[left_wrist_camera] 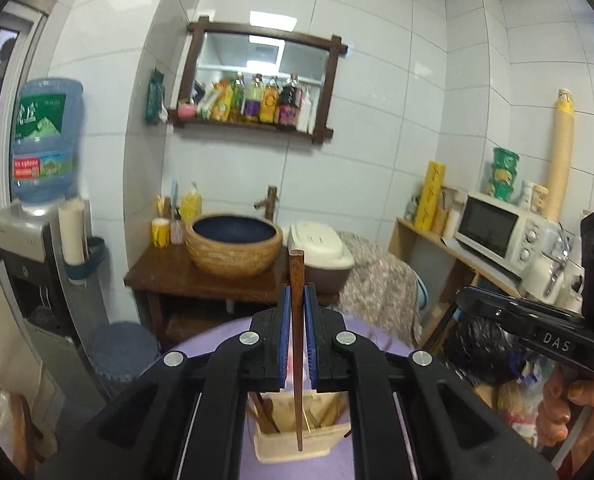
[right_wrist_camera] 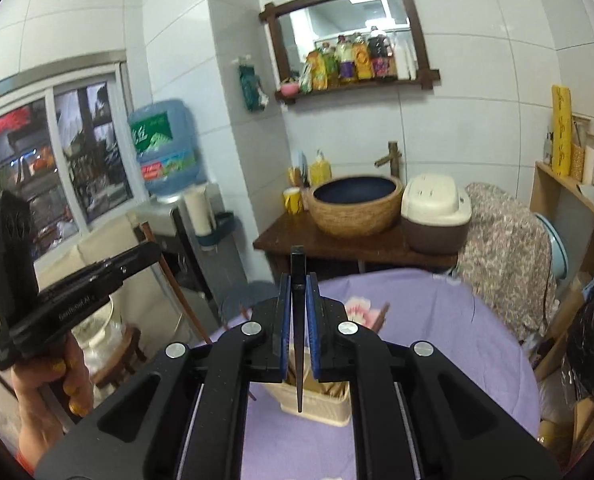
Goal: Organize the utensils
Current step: 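Lift both chopsticks and lower them into the cream holder, then open both tools and pull them back from the holder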
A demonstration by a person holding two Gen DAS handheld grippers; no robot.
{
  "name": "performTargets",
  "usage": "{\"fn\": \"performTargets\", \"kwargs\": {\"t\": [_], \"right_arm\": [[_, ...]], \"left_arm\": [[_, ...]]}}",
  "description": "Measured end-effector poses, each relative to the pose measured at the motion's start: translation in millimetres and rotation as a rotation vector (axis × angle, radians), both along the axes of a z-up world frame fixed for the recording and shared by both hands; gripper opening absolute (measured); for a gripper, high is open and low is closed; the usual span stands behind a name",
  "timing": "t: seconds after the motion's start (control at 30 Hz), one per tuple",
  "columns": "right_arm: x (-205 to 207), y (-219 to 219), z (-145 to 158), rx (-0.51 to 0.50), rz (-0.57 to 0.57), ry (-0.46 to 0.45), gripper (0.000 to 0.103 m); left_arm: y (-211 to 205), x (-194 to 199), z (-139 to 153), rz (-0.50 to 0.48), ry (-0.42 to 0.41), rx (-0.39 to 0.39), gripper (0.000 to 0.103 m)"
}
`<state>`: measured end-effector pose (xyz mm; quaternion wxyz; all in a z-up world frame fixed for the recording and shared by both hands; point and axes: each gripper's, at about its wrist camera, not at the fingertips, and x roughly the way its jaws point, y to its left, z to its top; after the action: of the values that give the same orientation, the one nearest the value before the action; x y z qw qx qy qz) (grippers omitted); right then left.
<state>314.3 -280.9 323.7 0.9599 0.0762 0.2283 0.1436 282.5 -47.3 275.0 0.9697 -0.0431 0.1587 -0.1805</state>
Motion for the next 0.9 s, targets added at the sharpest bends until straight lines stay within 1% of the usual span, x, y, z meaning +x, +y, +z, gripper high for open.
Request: {"fn": "performTargets", "kwargs": {"t": [0.1, 0.17, 0.2, 0.27, 0.3, 0.43, 0.5, 0.53, 0.6, 0.73, 0.83, 0.9], "right_arm": [[17, 2, 4, 0.002, -0.028, 0.004, 0.008], [28, 6, -5, -0.021, -0.046, 0.008, 0.008], [32, 7, -10, -0.027, -0.05, 0.015, 0.008], [42, 10, -28, -0.038, -0.057, 0.038, 0.008], [47, 11, -41, -0.041, -0.055, 0.051, 0.008], [55, 13, -83, -0.056, -0.051, 0.091, 0.008], [59, 14, -100, -0.065, -0.048, 0.109, 0.008], [59, 15, -107, -0.069, -0.045, 0.118, 0.008], [61, 16, -121, -0.078, -0.034, 0.133, 0.008], [62, 15, -138, -0.088, -0.039, 0.141, 0.008], [62, 11, -143, -0.094, -0.055, 0.125, 0.009], [62, 10, -145, -0.1, -0.06, 0.117, 0.009]], "left_arm": [[-11, 19, 1, 0.026, -0.018, 0.019, 0.008], [-17, 29, -7, 0.031, -0.01, 0.029, 0.008], [-22, 35, -16, 0.03, 0.002, 0.035, 0.008], [-24, 41, -31, 0.032, 0.02, 0.036, 0.008], [-28, 45, -44, 0.031, 0.03, 0.046, 0.008], [-33, 53, -80, 0.034, 0.066, 0.079, 0.008], [-33, 55, -96, 0.031, 0.091, 0.084, 0.008], [-34, 54, -109, 0.023, 0.109, 0.094, 0.008], [-34, 56, -124, 0.02, 0.129, 0.114, 0.008], [-34, 58, -147, 0.012, 0.171, 0.127, 0.008], [-35, 58, -153, 0.025, 0.156, 0.155, 0.008], [-34, 57, -153, 0.018, 0.156, 0.158, 0.008]]}}
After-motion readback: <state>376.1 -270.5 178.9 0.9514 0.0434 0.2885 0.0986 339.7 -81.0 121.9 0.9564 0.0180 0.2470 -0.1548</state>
